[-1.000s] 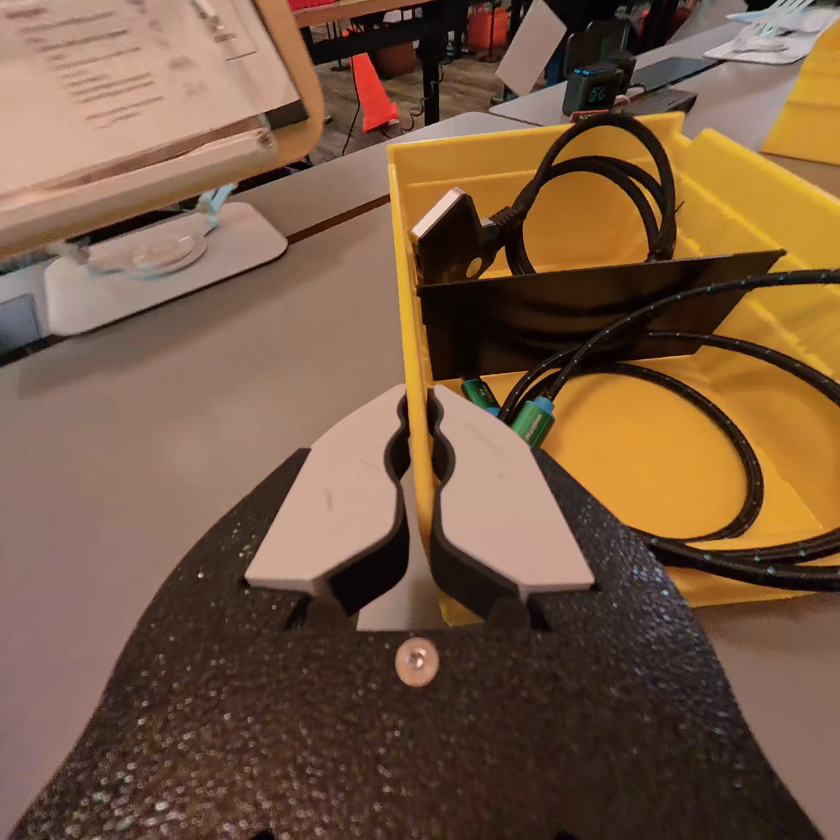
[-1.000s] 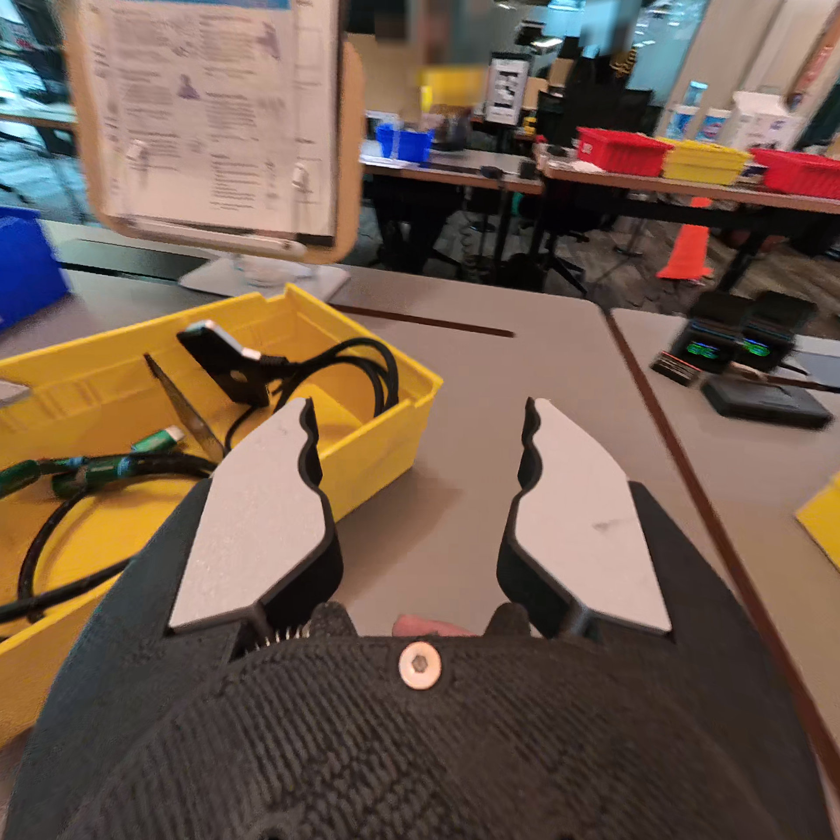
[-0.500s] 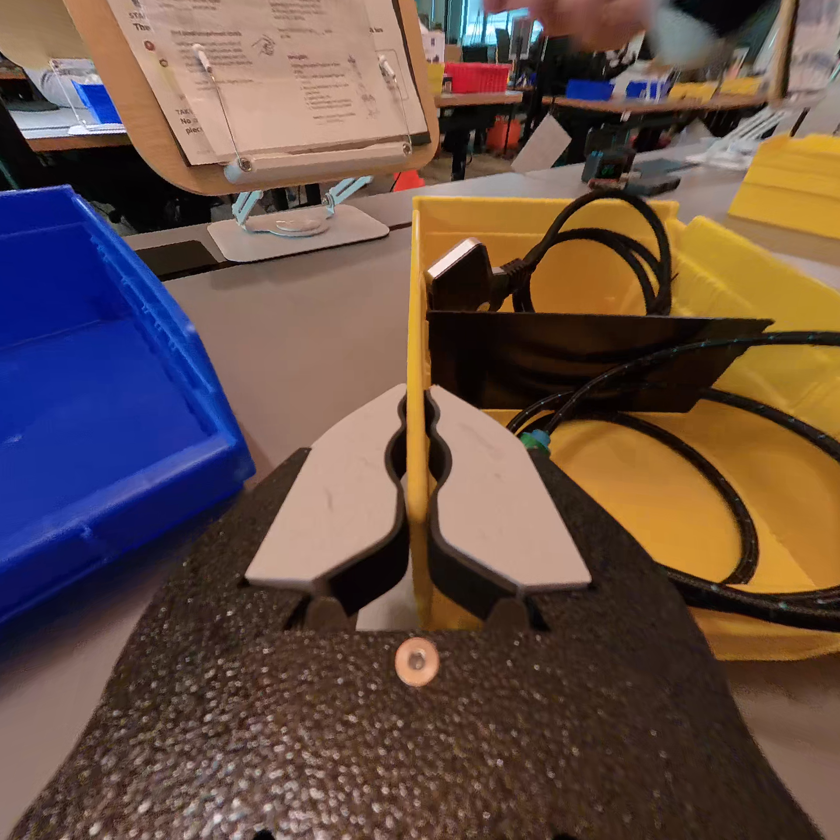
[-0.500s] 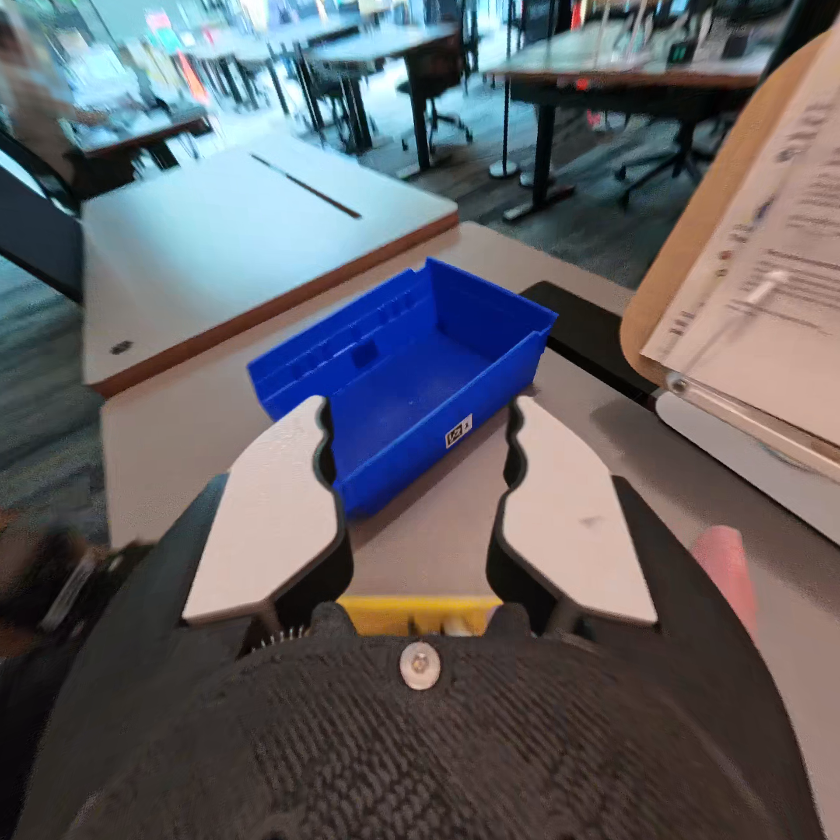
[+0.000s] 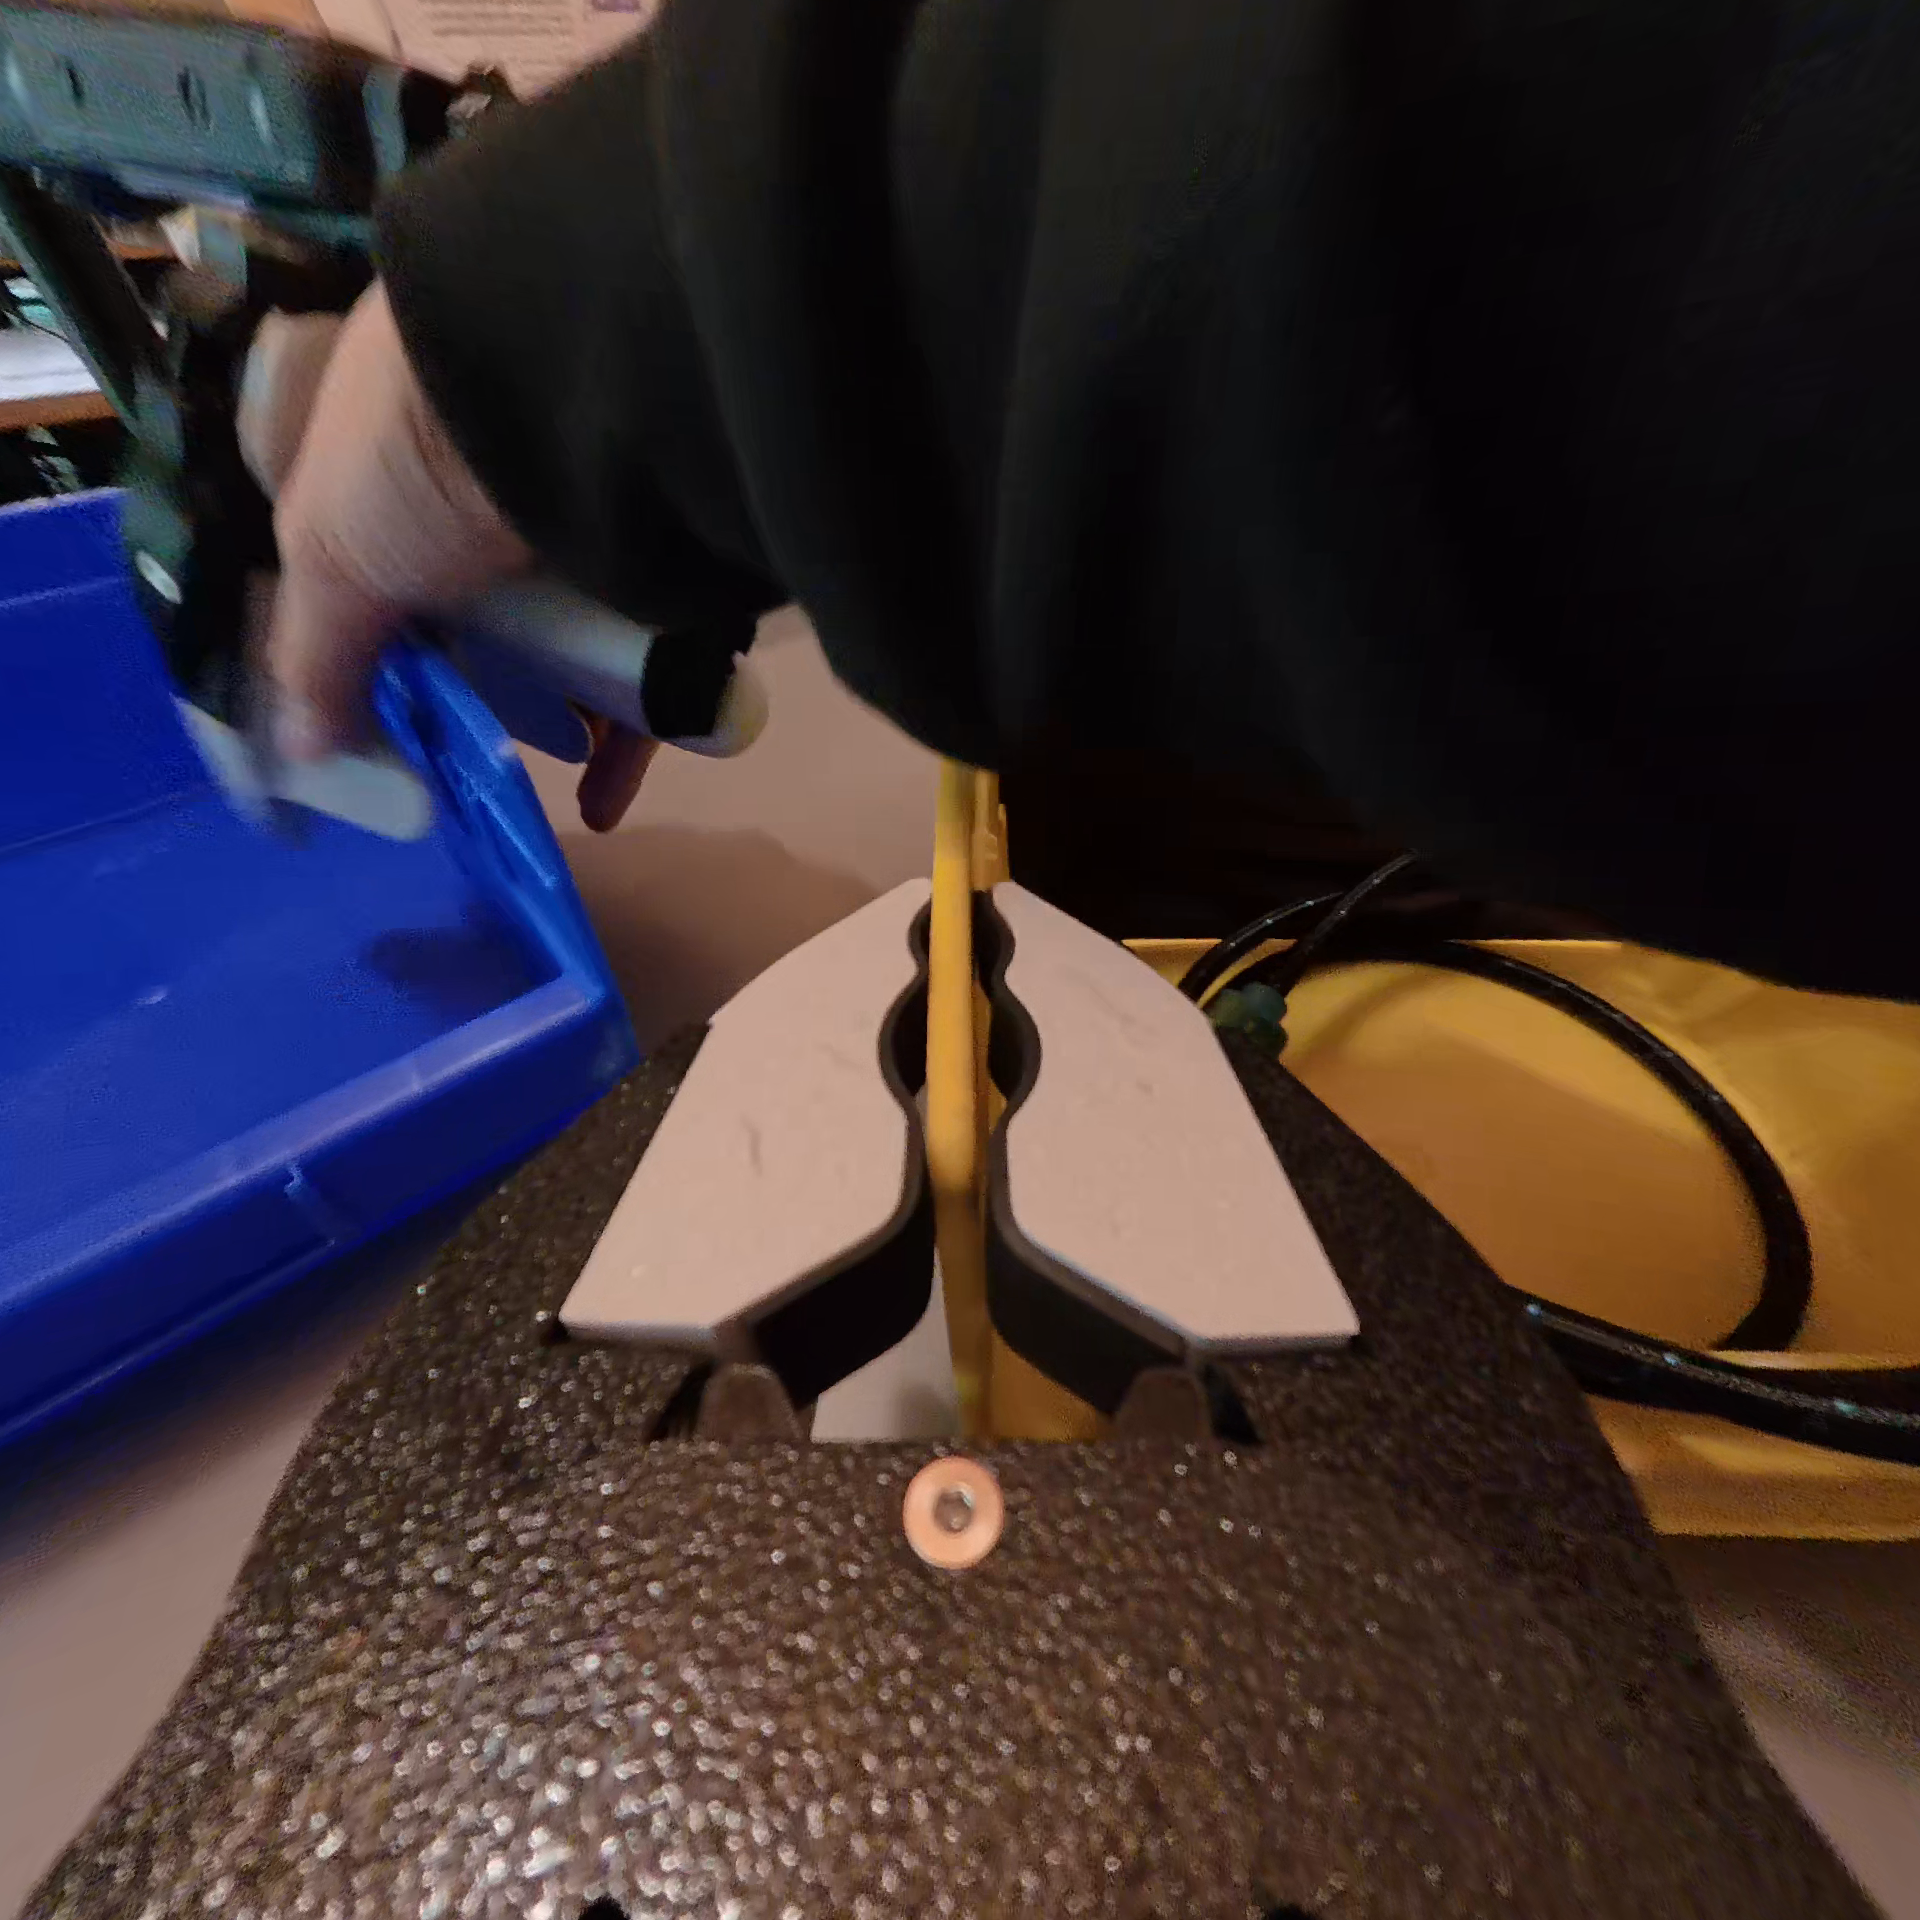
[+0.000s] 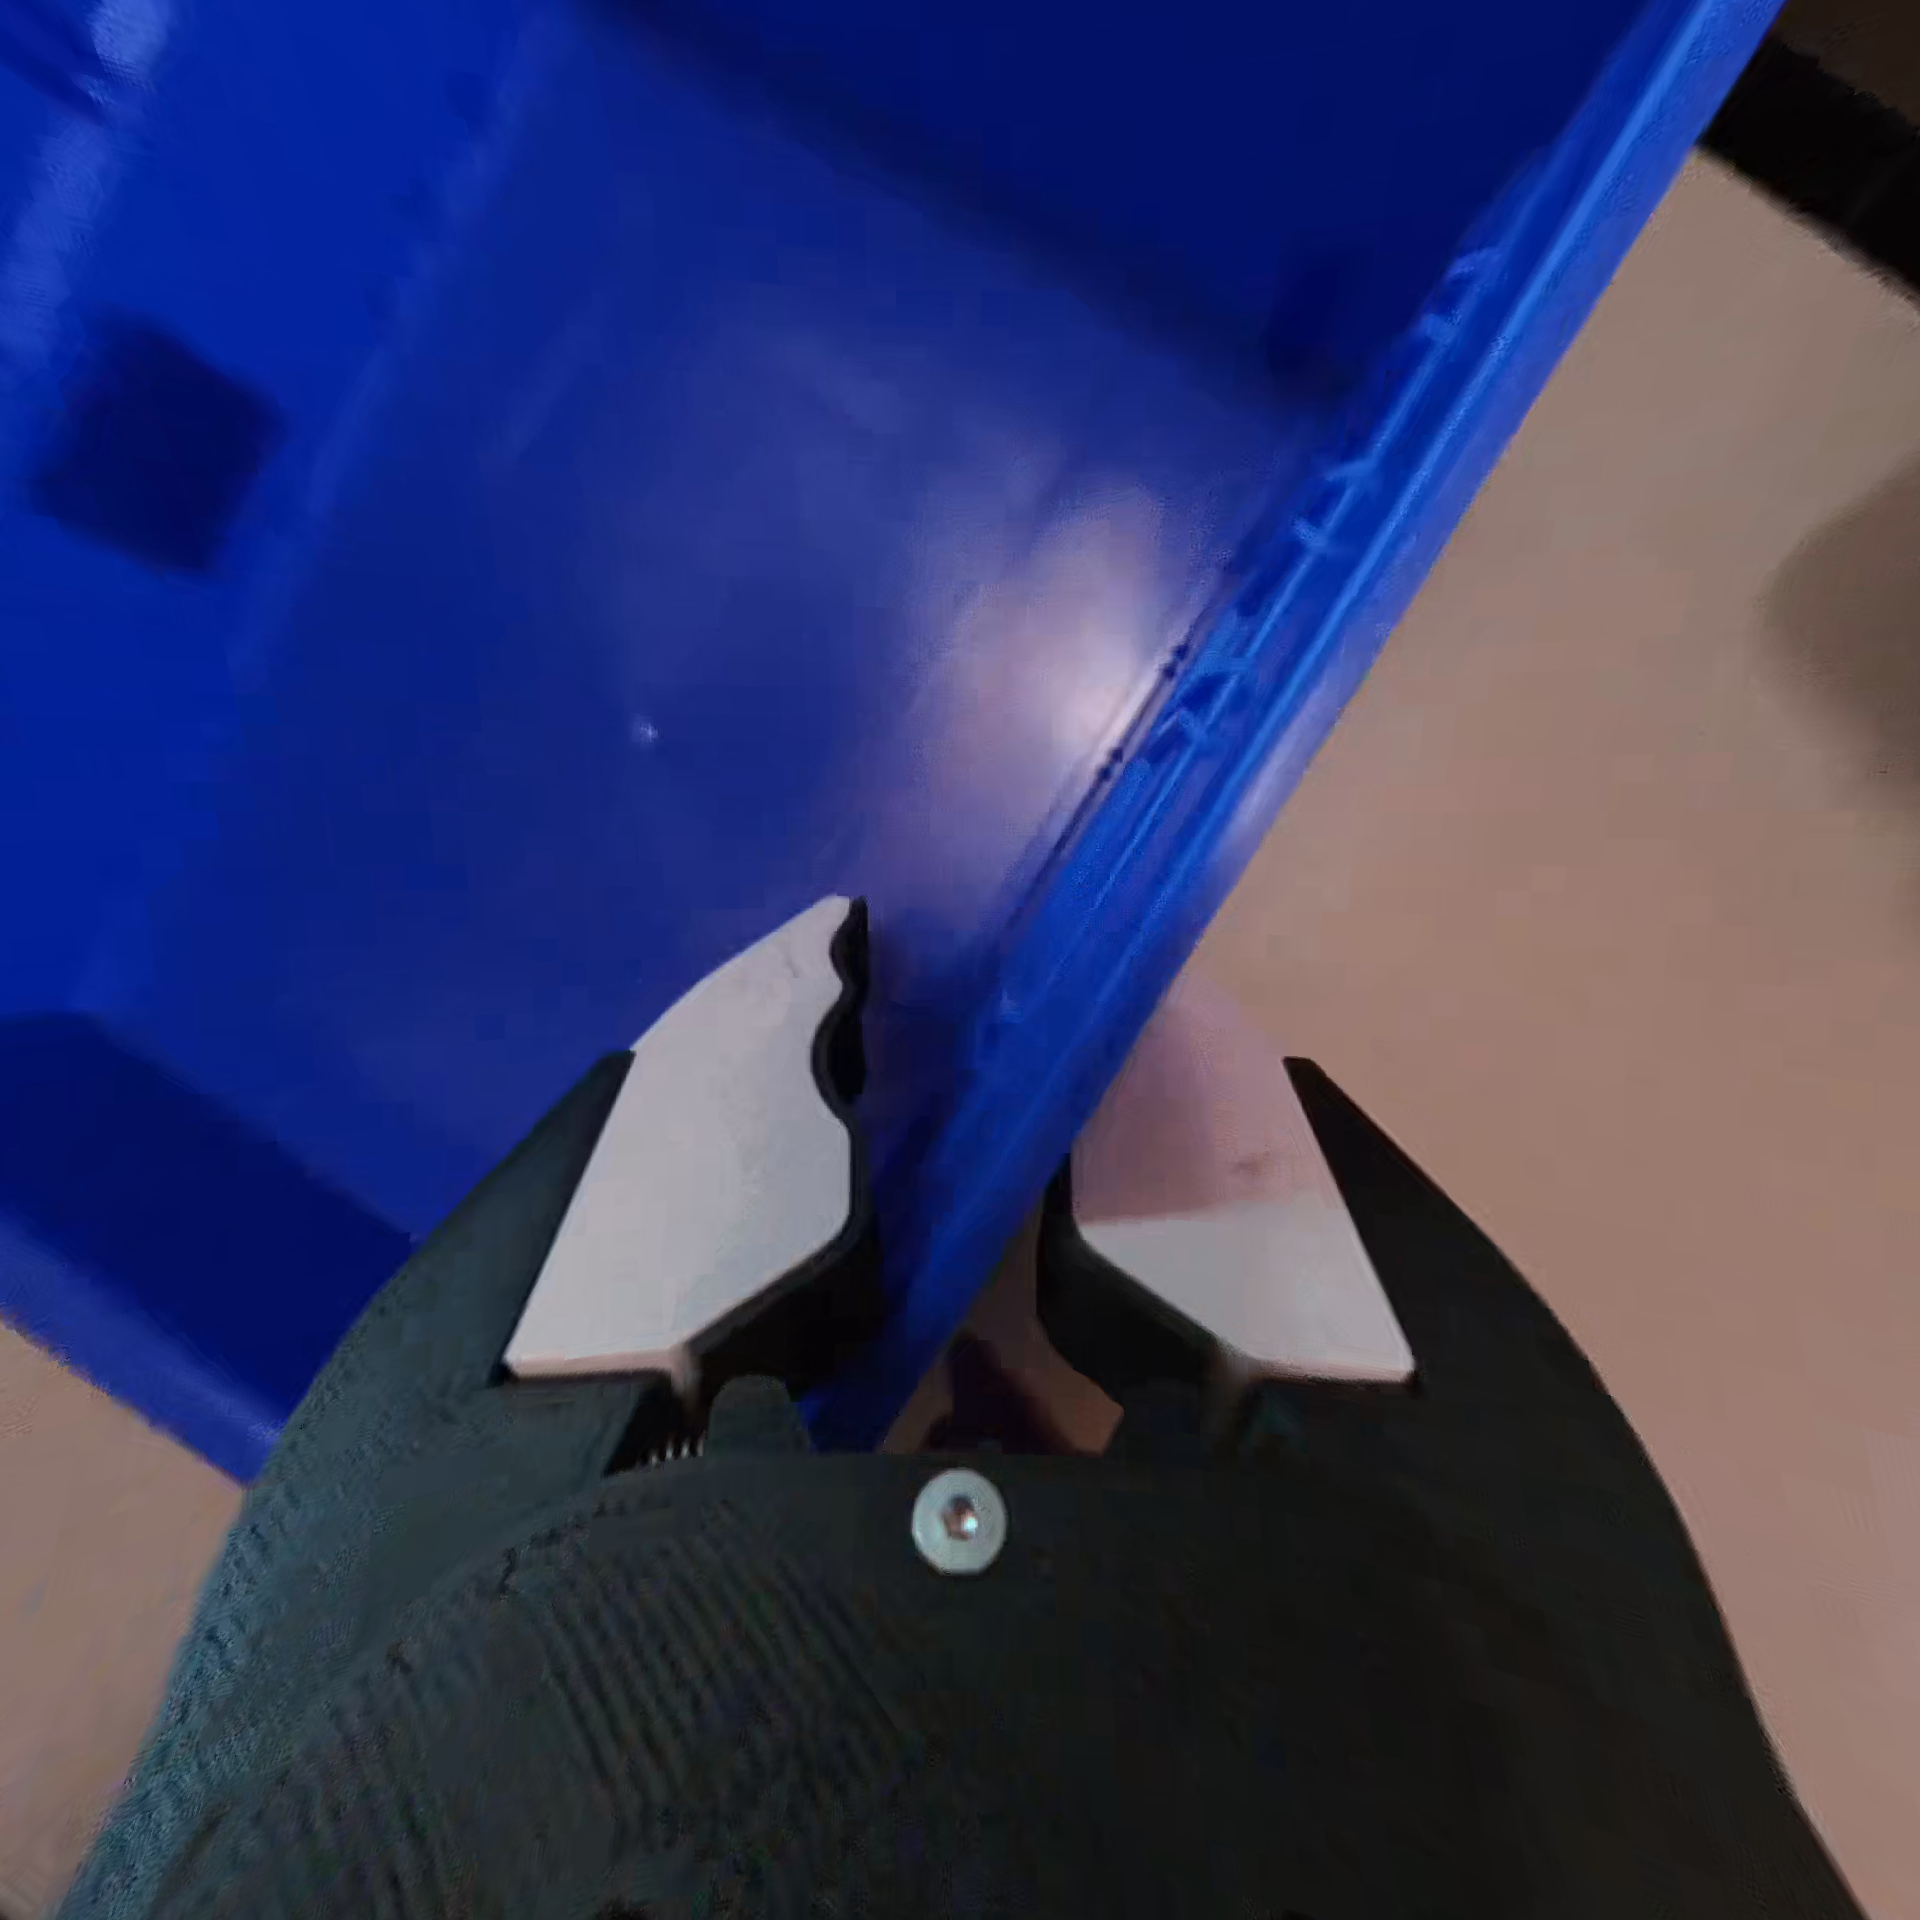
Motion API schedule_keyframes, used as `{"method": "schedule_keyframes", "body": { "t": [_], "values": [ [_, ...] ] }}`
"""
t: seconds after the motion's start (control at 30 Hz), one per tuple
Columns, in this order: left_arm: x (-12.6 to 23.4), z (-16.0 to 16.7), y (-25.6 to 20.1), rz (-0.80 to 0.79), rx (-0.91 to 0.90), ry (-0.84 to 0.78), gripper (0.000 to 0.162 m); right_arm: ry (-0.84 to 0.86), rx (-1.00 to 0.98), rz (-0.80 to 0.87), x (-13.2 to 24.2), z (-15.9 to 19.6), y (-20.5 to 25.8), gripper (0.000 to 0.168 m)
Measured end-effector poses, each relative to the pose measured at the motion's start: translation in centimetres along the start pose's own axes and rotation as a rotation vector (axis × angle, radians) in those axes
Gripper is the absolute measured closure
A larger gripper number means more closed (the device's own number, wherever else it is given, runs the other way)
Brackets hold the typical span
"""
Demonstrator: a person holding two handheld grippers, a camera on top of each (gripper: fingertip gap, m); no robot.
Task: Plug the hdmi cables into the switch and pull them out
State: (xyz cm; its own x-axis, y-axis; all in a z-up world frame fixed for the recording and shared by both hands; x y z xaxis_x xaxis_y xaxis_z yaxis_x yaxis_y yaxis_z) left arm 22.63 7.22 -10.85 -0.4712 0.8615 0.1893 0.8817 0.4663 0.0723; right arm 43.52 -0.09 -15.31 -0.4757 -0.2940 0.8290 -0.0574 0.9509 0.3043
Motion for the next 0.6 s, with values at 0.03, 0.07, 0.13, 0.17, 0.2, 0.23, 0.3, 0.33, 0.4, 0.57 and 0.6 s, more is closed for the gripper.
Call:
{"method": "schedule_keyframes", "body": {
  "t": [0.03, 0.07, 0.13, 0.17, 0.2, 0.23, 0.3, 0.33, 0.4, 0.57, 0.6],
  "values": [
    [0.0, 0.0, 0.0, -0.016, -0.016, -0.005, 0.156, -0.012, -0.009, 0.001, -0.1, -0.2, 0.1, 0.137],
    [0.0, 0.0, 0.1, -0.031, -0.032, -0.010, 0.155, -0.021, -0.039, -0.016, 0.0, -0.4, 0.2, 0.138],
    [0.0, 0.0, 0.2, -0.043, -0.060, -0.019, 0.153, -0.029, -0.043, -0.019, 0.9, -1.1, 0.4, 0.137],
    [0.1, 0.0, 0.2, -0.036, -0.061, -0.020, 0.154, -0.038, -0.028, -0.014, 1.9, -1.8, 0.4, 0.136],
    [0.1, 0.0, 0.2, -0.027, -0.054, -0.018, 0.155, -0.045, 0.004, -0.007, 3.2, -2.5, 0.5, 0.136],
    [0.2, 0.0, 0.4, -0.025, -0.051, -0.017, 0.155, -0.060, 0.031, -0.015, 4.8, -3.4, 0.6, 0.136],
    [0.3, 0.1, 1.0, -0.028, -0.049, -0.016, 0.155, -0.092, 0.063, -0.064, 8.9, -5.1, 0.8, 0.139],
    [0.4, 0.1, 1.4, -0.028, -0.047, -0.014, 0.156, -0.103, 0.095, -0.087, 11.3, -5.6, 0.8, 0.139],
    [0.5, 0.3, 2.4, -0.041, -0.052, -0.013, 0.155, -0.180, 0.131, -0.120, 16.9, -6.6, 0.1, 0.139],
    [1.3, 0.7, 6.5, -0.117, -0.035, -0.004, 0.155, -0.357, 0.203, 0.004, 31.6, -3.5, -7.1, 0.141],
    [1.5, 0.8, 7.5, -0.138, -0.024, -0.001, 0.155, -0.362, 0.191, 0.047, 33.7, -1.5, -9.3, 0.141]
  ]
}}
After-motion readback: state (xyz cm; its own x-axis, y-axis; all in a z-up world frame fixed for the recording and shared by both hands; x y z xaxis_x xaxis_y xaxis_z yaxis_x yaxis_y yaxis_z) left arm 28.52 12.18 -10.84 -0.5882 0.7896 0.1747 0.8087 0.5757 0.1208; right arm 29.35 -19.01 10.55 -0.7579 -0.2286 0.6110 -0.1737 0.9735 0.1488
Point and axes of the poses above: each gripper's, where its closed fingertips meet, x back along the fingers, z out of its underside, y = z × x across the jaws, the point moved 2 cm from there along x, back along the fingers, and after that the axes turned 12 degrees about -z, right-handed, at the moved point
